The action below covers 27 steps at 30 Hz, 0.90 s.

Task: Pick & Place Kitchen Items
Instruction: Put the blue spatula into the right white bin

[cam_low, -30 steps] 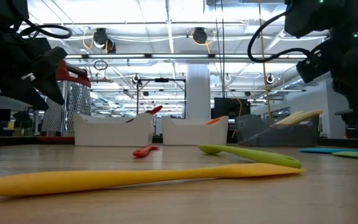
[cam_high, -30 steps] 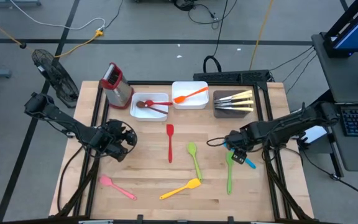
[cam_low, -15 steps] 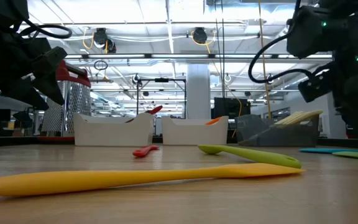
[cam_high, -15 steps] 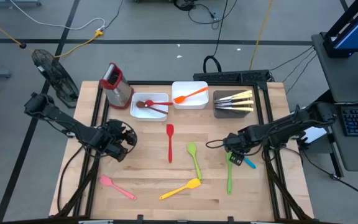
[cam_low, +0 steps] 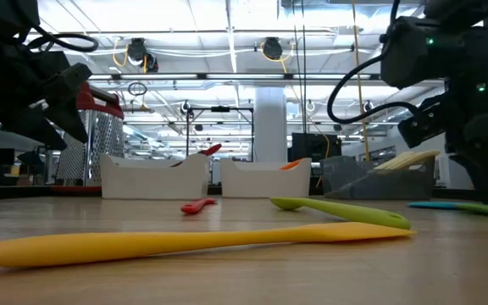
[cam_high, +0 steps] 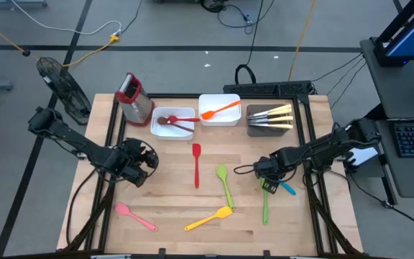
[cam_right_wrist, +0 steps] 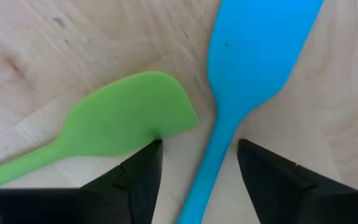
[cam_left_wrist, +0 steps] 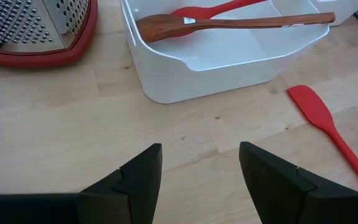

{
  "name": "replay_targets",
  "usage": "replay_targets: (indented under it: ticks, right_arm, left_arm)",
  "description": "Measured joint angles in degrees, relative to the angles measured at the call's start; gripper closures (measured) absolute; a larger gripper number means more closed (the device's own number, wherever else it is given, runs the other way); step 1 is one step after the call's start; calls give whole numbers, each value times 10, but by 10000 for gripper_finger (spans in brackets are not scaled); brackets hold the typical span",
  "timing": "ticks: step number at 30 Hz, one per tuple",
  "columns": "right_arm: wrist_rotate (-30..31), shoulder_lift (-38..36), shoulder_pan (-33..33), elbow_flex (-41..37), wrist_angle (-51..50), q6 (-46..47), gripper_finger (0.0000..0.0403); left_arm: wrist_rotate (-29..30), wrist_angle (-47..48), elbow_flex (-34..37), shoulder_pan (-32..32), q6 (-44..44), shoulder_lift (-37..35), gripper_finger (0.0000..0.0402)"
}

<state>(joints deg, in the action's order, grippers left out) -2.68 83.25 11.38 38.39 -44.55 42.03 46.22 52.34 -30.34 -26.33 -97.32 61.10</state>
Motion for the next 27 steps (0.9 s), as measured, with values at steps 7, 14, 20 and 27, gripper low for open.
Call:
replay_targets:
  ticks: [7, 14, 20, 27]
  right_arm:
    - [-12, -22, 0, 0, -10, -22, 208]
    - [-15, -71, -1, -4, -15, -22, 209]
    - [8, -78, -1, -4, -37, -22, 215]
    - [11, -78, -1, -3, 8, -8, 216]
  left_arm:
    - [-1, -1, 0, 0, 0, 0, 182]
    - [-1, -1, 0, 0, 0, 0, 183]
    - [-1, 0, 0, 0, 0, 0, 183]
    - [0, 0, 0, 0, 0, 0, 182]
